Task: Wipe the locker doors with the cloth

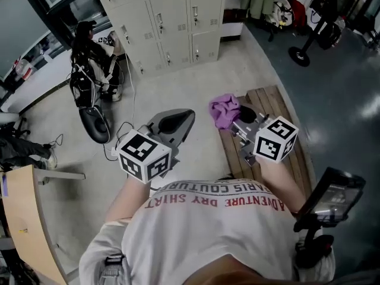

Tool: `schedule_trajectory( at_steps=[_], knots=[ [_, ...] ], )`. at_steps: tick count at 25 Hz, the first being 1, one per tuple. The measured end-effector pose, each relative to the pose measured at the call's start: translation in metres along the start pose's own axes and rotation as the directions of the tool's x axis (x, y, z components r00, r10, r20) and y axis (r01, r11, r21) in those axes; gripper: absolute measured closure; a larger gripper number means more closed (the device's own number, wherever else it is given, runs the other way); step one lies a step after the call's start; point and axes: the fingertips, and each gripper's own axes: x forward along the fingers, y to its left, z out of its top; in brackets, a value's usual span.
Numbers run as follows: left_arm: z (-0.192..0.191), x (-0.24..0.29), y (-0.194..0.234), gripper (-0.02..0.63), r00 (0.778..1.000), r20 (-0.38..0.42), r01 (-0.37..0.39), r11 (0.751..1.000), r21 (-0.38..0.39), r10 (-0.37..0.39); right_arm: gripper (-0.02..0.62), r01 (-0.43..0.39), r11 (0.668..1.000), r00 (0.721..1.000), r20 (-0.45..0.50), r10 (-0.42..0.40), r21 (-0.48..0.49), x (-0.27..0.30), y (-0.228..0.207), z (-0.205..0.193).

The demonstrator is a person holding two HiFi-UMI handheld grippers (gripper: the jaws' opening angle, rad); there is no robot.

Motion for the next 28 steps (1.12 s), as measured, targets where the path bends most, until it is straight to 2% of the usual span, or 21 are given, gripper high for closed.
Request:
schedule_trajectory(
  at_steps=[12, 28],
  knots=[
    [-0.002, -0.057, -0.023, 0.604, 1.000, 0.031, 0.001, 1.000, 0.007, -0.001, 0.521, -0.015, 1.000, 1.000, -0.009, 0.015, -0.024, 0.000, 0.064, -0.010],
    [-0.005, -0.076, -0.057, 0.603, 1.000, 0.023, -0.001, 1.000, 0.000, 0.001, 0.521, -0.003, 1.000, 1.000, 0.000, 0.003, -0.006, -0.030, 0.089, -0.014]
  ],
)
